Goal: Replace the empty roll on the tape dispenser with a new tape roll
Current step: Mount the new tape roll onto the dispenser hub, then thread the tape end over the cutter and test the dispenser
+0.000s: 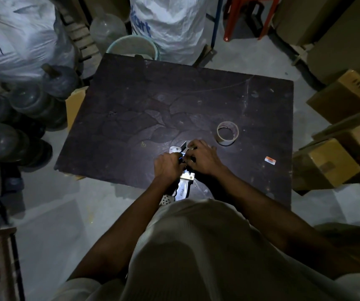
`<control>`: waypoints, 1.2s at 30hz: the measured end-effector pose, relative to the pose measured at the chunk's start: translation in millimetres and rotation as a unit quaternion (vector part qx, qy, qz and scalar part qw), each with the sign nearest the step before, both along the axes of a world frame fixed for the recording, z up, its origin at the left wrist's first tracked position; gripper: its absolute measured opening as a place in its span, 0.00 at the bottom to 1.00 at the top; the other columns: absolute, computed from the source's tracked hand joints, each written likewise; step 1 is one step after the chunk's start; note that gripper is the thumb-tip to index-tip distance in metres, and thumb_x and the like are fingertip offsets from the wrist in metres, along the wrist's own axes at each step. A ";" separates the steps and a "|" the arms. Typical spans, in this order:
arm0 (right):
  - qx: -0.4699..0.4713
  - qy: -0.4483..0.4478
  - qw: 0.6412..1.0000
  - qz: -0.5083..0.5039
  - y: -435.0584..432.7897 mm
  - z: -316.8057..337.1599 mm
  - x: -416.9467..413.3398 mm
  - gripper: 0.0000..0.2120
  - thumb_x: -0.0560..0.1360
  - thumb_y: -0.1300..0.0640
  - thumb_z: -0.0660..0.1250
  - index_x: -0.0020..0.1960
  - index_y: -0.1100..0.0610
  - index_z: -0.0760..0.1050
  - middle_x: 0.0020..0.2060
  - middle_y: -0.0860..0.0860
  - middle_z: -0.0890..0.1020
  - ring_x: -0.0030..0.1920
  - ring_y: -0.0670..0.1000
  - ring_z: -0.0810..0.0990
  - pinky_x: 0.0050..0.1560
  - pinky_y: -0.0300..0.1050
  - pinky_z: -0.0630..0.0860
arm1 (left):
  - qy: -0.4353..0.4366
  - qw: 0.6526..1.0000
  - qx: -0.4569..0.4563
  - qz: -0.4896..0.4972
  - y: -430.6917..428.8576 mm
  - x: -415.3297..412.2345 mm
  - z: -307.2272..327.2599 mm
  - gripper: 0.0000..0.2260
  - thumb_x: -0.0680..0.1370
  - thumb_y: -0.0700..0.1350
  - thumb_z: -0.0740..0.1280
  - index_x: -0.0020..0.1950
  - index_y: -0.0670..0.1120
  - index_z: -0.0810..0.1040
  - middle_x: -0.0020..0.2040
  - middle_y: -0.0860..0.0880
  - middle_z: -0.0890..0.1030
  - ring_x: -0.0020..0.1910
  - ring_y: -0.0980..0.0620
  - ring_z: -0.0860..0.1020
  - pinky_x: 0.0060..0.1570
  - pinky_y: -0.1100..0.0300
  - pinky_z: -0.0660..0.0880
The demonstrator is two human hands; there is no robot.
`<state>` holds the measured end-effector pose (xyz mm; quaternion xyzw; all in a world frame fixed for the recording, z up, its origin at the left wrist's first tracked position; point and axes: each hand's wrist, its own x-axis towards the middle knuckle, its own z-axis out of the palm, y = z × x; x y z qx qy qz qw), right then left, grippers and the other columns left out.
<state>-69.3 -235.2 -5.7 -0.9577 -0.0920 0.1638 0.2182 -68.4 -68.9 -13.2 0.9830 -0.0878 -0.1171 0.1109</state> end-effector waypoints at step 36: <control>0.574 0.429 0.562 -0.412 43.9 -9.7 -65.0 0.02 0.84 0.62 0.62 0.54 0.61 0.70 0.41 0.60 0.80 0.38 0.59 0.79 0.40 0.54 0.77 | 0.045 0.998 -0.033 -0.009 22.8 36.0 8.7 0.11 0.79 0.51 0.70 0.54 0.46 0.87 0.52 0.40 0.86 0.54 0.37 0.83 0.48 0.51 0.77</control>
